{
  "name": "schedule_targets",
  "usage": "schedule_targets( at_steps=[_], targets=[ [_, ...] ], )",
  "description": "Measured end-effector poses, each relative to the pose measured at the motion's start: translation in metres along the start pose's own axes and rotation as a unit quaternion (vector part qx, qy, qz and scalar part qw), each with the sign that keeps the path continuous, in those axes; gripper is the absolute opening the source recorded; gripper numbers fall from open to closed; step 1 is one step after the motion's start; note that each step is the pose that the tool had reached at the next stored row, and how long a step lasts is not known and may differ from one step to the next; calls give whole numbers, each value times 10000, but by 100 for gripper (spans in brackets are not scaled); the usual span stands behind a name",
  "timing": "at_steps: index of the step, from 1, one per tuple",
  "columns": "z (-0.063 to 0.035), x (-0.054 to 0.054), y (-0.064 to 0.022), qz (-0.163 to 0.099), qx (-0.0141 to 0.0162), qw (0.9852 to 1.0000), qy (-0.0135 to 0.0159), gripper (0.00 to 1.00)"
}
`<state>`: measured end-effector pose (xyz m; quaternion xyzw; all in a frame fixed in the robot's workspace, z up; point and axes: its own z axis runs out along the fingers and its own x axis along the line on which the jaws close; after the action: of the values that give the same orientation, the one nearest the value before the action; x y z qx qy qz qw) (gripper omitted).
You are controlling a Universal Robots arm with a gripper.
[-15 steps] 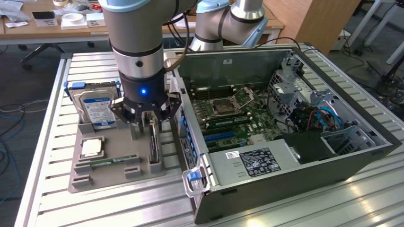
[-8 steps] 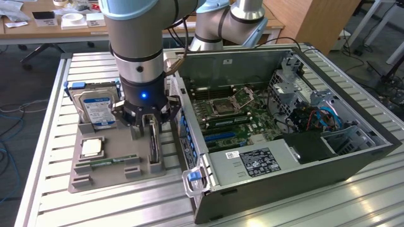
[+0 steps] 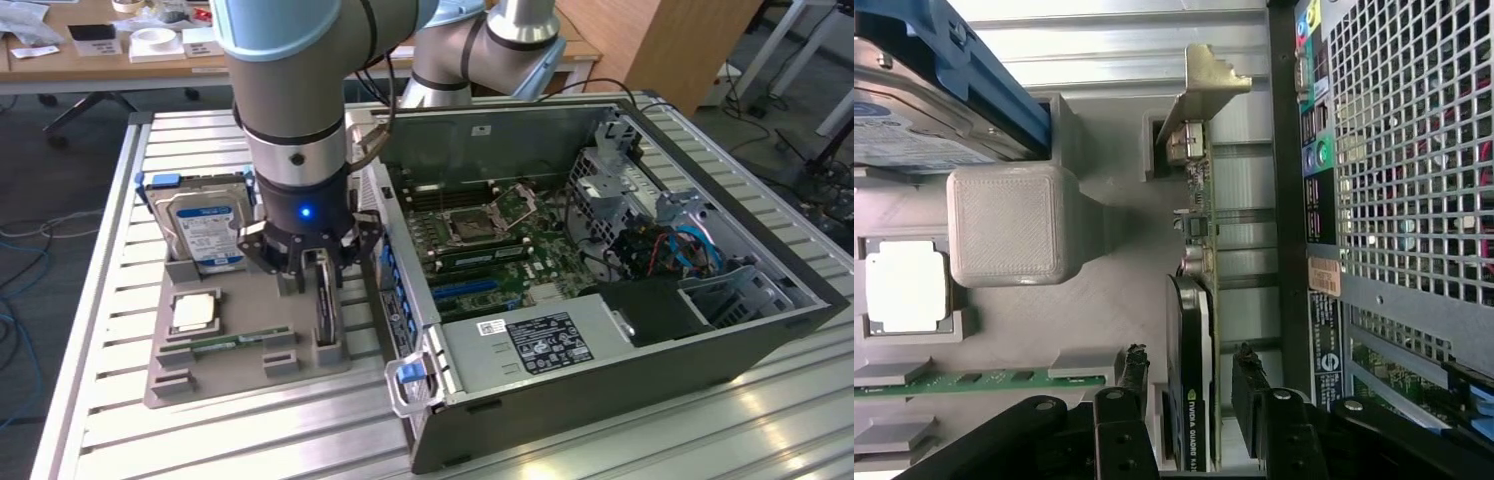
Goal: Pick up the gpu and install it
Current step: 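Pick up the gpu and move the gpu toward the slot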
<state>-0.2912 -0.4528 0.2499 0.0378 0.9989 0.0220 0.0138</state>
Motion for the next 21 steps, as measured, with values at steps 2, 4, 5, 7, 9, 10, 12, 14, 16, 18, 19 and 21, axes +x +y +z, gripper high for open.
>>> schedule_targets(
  at_steps=[2, 4, 5, 7, 9, 10, 12, 14, 16, 18, 19, 21],
  targets=[
    [14, 0, -1, 0, 0, 10000, 0, 47],
    [21, 0, -1, 0, 1, 10000, 1, 47],
    [27, -1, 0, 1, 0, 10000, 0, 47],
    [39, -2, -1, 1, 0, 10000, 0, 47],
    [64, -2, -3, 0, 0, 10000, 0, 47],
    [80, -2, -3, 0, 0, 10000, 0, 47],
    [98, -1, -4, 0, 0, 10000, 0, 47],
    [98, -1, -4, 0, 1, 10000, 1, 47],
    [103, -13, -4, -1, 0, 10000, 0, 47],
    [109, -17, -3, 0, 0, 10000, 0, 47],
    [116, -18, -3, 0, 0, 10000, 0, 47],
    [138, -17, -4, 0, 0, 10000, 0, 47]
  ],
)
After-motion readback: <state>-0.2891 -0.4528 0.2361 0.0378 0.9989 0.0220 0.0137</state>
